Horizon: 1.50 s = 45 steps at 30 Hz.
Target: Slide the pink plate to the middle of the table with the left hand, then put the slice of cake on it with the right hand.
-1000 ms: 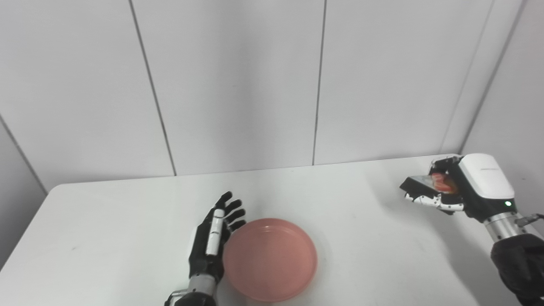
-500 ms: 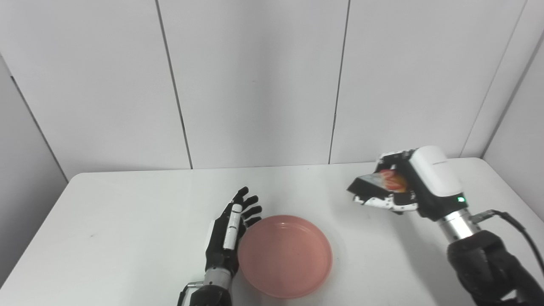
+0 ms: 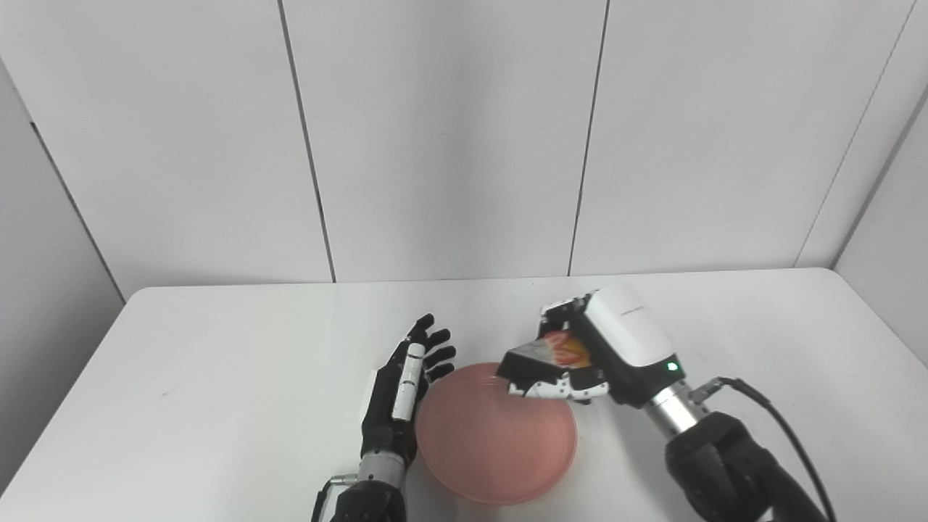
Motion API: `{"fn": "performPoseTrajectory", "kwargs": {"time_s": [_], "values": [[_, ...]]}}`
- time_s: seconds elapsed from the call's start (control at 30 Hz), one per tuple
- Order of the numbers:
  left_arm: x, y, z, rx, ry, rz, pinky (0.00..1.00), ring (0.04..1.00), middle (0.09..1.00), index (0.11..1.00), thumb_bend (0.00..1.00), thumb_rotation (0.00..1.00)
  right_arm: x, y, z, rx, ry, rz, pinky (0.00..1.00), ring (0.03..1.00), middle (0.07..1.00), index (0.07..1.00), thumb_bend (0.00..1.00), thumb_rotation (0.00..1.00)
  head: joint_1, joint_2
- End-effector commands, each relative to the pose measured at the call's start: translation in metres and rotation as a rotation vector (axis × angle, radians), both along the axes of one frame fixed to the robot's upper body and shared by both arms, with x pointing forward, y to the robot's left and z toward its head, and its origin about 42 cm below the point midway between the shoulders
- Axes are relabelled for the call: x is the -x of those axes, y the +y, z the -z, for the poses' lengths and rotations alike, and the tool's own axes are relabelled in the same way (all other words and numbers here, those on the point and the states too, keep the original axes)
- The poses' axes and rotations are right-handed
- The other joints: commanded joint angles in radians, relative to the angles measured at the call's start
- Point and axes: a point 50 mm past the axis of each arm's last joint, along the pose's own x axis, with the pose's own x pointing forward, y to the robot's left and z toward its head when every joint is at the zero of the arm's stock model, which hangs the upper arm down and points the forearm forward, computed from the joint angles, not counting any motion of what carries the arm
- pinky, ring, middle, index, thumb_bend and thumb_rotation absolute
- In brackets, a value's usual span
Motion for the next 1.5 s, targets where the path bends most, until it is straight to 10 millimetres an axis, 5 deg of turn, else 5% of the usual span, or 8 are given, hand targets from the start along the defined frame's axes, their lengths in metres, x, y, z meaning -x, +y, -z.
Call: {"fn": "performPoseTrajectory", "kwargs": {"time_s": [0.0, 0.57, 0.83, 1.2, 1.47], "values": [[0.009, -0.006, 0.018, 0.004, 0.096, 0.01, 0.73, 0.766, 0.803, 0.836, 0.56, 0.86, -0.006, 0.017, -0.022, 0.008, -0.102, -0.077, 0.11, 0.155, 0.227, 0.287, 0.45, 0.62, 0.001, 0.0], [0.012, -0.007, 0.017, 0.004, 0.098, 0.02, 0.74, 0.79, 0.841, 0.858, 0.6, 0.89, -0.013, 0.047, 0.01, 0.086, -0.042, -0.15, 0.11, 0.162, 0.24, 0.328, 0.45, 0.59, 0.012, 0.014], [0.013, -0.006, 0.015, 0.009, 0.092, 0.011, 0.7, 0.764, 0.805, 0.824, 0.56, 0.87, -0.021, 0.044, 0.032, 0.106, -0.018, -0.16, 0.12, 0.17, 0.25, 0.337, 0.46, 0.55, 0.012, 0.016], [0.012, -0.003, 0.016, -0.025, 0.086, 0.012, 0.74, 0.762, 0.795, 0.836, 0.57, 0.89, -0.022, 0.038, 0.049, 0.122, -0.028, -0.15, 0.17, 0.228, 0.302, 0.361, 0.53, 0.63, 0.007, 0.019], [0.012, -0.002, 0.018, -0.025, 0.087, 0.014, 0.74, 0.752, 0.788, 0.837, 0.57, 0.89, -0.022, 0.037, 0.049, 0.137, -0.045, -0.142, 0.3, 0.381, 0.483, 0.592, 0.63, 0.85, 0.004, 0.018]]}}
